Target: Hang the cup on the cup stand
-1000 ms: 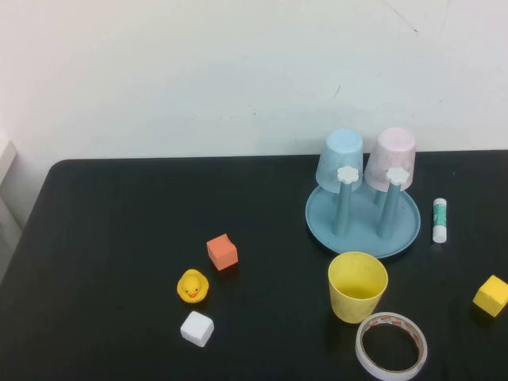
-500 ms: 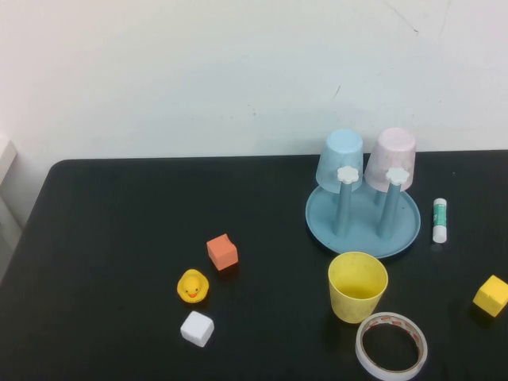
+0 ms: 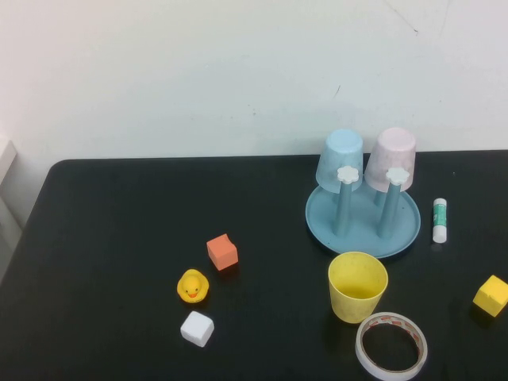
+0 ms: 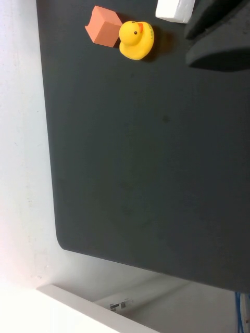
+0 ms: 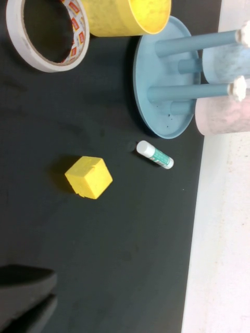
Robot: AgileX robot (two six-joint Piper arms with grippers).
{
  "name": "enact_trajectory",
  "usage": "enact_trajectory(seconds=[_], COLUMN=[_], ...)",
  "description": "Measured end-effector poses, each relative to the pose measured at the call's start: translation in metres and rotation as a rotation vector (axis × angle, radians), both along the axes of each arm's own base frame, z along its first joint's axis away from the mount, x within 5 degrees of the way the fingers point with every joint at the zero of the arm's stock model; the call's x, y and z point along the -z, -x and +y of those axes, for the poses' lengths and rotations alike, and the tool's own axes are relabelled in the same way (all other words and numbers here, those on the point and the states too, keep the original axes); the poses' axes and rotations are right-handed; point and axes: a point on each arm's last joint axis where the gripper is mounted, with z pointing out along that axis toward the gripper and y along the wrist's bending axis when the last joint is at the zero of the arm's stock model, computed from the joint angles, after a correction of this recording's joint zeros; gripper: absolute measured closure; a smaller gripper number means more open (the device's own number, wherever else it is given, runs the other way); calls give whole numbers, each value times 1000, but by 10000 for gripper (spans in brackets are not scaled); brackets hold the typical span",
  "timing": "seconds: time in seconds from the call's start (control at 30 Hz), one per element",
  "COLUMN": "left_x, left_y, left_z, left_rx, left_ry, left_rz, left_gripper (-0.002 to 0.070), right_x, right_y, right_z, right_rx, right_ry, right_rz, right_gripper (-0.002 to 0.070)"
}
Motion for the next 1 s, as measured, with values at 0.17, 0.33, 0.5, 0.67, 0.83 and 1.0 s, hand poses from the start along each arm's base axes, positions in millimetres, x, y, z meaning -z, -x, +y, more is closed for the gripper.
enact_trajectory(seconds=[0.17, 0.33, 0.5, 0.67, 0.83, 1.0], left_x=[0, 0, 0, -4, -20, -45], left_y=[0, 0, 0, -1, -3, -1], left_z=[0, 0, 0, 0, 1, 2], left_rx=[0, 0, 1, 1, -10, -26], left_ry=[0, 0, -15, -23, -6, 21], left_rz=[0, 0, -2, -44, -225, -505], left_gripper=[676, 676, 676, 676, 676, 676], right_x=[0, 0, 0, 0, -4, -30], right_y=[0, 0, 0, 0, -2, -5], right_z=[0, 0, 0, 0, 0, 3], right_rx=[0, 0, 0, -6, -19, -39], right_ry=[0, 0, 0, 27, 63, 70], right_rz=[0, 0, 0, 0, -65, -368], right_gripper=[678, 678, 678, 678, 678, 678])
